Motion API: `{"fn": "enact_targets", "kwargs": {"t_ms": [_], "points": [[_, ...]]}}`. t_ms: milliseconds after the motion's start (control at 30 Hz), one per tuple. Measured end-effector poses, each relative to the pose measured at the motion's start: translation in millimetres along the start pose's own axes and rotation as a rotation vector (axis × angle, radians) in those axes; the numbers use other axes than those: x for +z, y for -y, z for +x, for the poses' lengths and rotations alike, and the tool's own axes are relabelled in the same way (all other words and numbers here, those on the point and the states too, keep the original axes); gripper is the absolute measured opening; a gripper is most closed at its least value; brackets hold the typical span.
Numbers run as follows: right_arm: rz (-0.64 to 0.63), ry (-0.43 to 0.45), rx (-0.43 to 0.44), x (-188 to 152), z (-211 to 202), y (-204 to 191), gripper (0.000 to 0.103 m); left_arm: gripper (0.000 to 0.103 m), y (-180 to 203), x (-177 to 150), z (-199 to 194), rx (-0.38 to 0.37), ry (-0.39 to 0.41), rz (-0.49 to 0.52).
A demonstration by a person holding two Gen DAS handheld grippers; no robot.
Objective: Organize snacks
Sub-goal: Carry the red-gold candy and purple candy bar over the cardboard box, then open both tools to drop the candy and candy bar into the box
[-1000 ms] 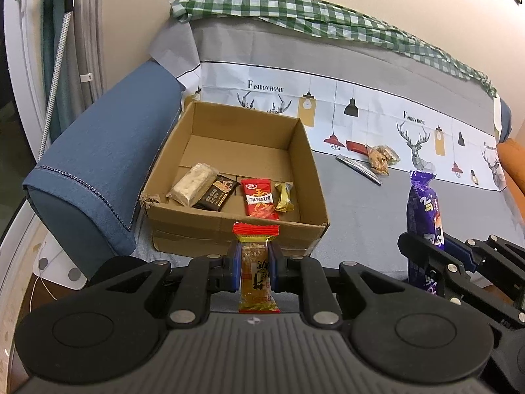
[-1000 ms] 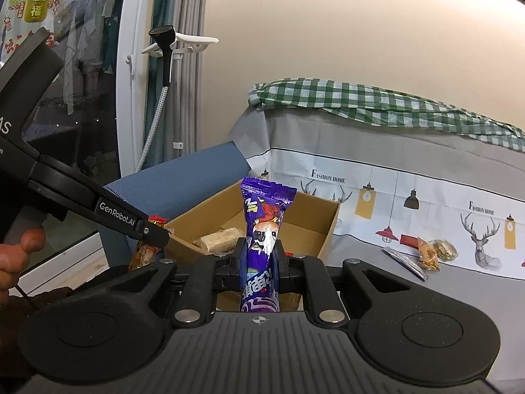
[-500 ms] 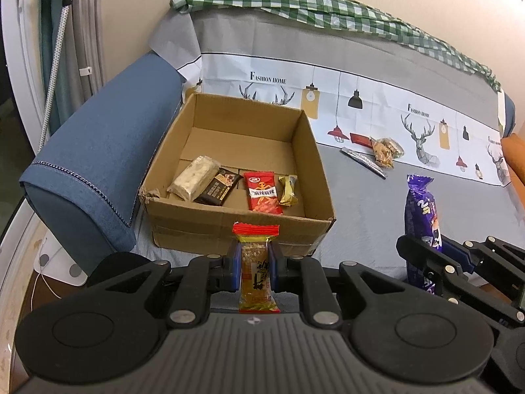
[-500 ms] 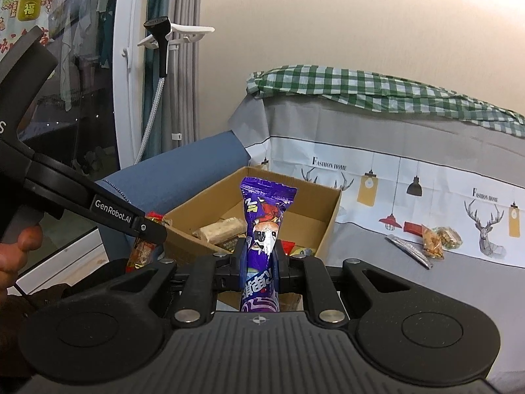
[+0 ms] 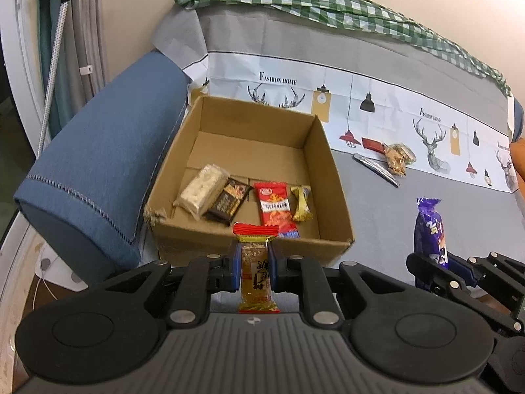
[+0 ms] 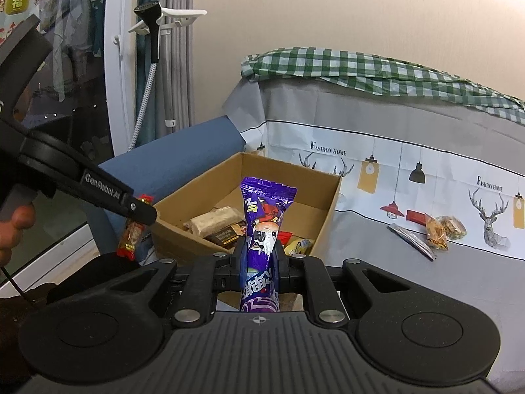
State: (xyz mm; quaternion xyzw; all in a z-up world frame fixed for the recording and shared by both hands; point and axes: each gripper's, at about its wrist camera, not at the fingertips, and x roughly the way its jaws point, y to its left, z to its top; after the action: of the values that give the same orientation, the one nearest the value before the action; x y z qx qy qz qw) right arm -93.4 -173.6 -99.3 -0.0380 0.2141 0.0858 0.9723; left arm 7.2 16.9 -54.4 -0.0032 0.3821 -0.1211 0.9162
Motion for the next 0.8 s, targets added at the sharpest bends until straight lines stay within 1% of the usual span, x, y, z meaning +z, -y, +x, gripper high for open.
{"fn": "enact_targets", "kwargs": {"t_ms": [167,367,600,800], "points": [[0.003,-0.005,-0.005,9.1,18.7,7.1,0.015,0.018,-6.3,20.2,15.9,0.005,0.007,-0.001],[-0.01,-0.011,-0.004,24.1,53.0,14.8,0.015,0.018,-11.7,47.2,41.5,0.008,0.009,-0.008],[0.01,-0.048,0.009,40.0,107.9,24.1,0.015,0.018,-18.3,70.4,88.0,0.012,-0.035,-0.004],[0.019,-0.085,0.015,44.4,159.0,30.1,0.015,0.018,-24.4,83.9,136.8,0.022,-0.094,0.001]]}}
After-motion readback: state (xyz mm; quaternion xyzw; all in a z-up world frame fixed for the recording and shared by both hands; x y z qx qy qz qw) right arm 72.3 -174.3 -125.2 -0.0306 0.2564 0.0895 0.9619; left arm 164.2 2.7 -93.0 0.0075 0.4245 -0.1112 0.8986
